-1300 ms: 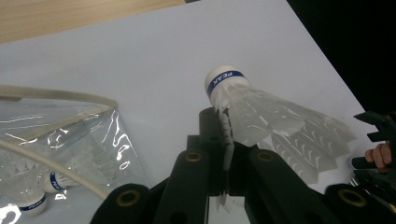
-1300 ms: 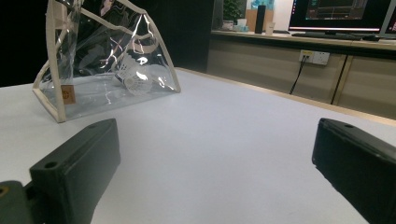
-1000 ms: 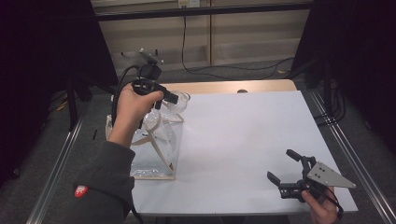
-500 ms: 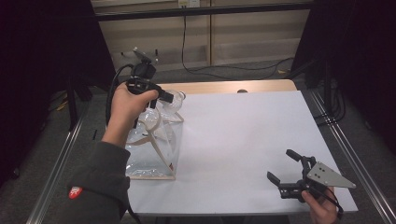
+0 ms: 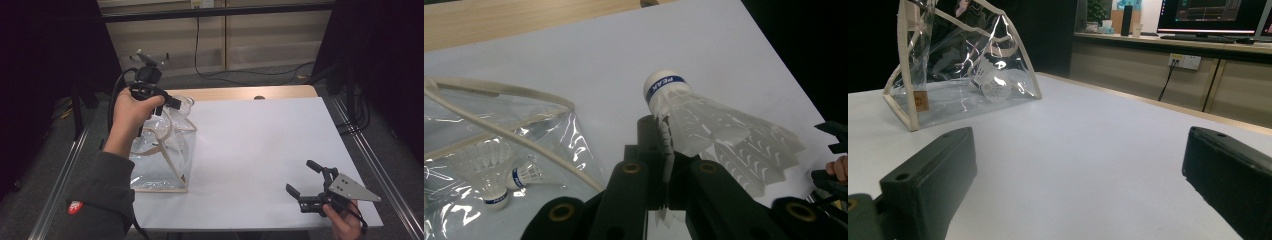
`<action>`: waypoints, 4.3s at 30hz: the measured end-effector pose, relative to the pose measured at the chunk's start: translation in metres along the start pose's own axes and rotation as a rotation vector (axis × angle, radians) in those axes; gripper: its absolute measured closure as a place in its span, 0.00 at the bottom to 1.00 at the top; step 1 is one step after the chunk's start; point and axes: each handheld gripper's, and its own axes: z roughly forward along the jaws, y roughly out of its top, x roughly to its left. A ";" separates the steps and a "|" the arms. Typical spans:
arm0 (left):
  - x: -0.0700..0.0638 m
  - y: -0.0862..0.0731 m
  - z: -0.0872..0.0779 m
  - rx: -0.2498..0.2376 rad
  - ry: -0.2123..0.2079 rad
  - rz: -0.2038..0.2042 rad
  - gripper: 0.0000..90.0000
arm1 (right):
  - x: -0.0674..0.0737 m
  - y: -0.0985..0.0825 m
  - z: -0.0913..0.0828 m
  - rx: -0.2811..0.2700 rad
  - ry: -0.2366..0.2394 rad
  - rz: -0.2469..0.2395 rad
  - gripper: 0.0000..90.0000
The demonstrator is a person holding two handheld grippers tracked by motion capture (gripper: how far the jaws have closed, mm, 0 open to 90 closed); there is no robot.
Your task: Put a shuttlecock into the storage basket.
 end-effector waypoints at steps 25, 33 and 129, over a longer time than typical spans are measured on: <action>0.011 -0.001 -0.015 -0.016 0.029 -0.014 0.99 | 0.001 0.000 0.001 0.000 0.001 0.003 0.01; 0.015 -0.002 -0.018 -0.027 0.034 -0.023 0.99 | 0.001 0.000 0.001 0.001 0.000 0.001 0.01; 0.055 -0.022 -0.040 -0.046 0.151 -0.094 0.99 | 0.001 0.000 0.001 0.000 0.001 0.001 0.01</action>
